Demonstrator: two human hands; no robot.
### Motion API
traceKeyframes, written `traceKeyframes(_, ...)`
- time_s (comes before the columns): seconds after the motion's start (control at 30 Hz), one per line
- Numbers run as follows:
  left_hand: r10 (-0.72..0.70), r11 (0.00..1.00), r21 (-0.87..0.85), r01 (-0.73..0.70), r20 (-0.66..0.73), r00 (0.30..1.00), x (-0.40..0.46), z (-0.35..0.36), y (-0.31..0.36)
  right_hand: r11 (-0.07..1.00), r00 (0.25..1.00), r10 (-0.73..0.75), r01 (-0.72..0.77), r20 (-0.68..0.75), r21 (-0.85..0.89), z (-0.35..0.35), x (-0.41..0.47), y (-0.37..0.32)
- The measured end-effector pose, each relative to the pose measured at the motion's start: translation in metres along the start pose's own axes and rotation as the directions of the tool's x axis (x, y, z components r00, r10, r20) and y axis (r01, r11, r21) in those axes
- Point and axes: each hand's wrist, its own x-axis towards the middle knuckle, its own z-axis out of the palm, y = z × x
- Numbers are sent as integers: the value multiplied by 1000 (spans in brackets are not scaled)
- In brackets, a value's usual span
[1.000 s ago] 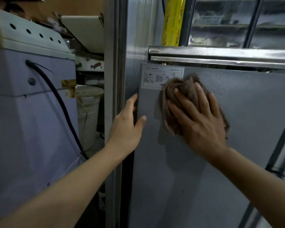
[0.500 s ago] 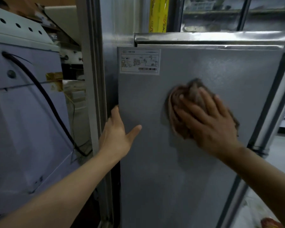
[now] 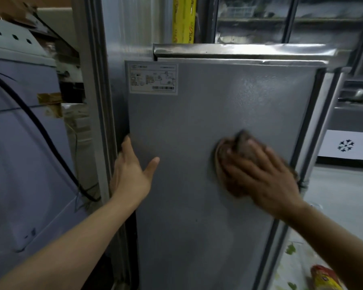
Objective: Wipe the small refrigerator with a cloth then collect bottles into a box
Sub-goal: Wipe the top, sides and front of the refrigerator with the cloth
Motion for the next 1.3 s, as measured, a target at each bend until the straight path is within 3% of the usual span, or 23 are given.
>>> traceKeyframes(0.1,-9,1000,5,9,-7,1000,1,3,-2,961,956,270,-275,-119,-32,-7,23,45)
traceKeyframes(0.17,-10,1000,3,10,-16,1000,-1,5,-3,929,922,366,-370,-124,-9,-5,22,44)
traceKeyframes(0.23,-15,1000,11,16,-32,999,-4,7,-1,922,916,388,-388,-98,23,2,0,19)
traceKeyframes(0.4,-25,998,64,29,-75,997,-9,11,2,962,960,269,-272,76,28,7,-57,-22)
traceKeyframes(0.57,-22,998,50,25,-63,998,-12,12,0,911,907,413,-413,-85,13,-9,-26,22)
traceKeyframes(0.73,0,1000,31,3,-103,995,-10,14,-4,860,856,509,-510,-93,6,-7,-8,36)
traceKeyframes(0.9,1,1000,27,2,-121,993,-10,18,-9,913,913,407,-407,13,26,16,-67,-22)
traceKeyframes(1.07,3,999,43,1,-90,996,-20,20,-17,931,931,366,-366,0,19,26,-82,-38)
traceKeyframes(1.2,-18,999,32,18,-20,1000,-28,19,-23,974,978,191,-200,88,108,23,-109,-55)
traceKeyframes(1.3,-9,1000,17,9,15,1000,-28,17,-27,966,983,169,-179,67,189,17,-102,-51)
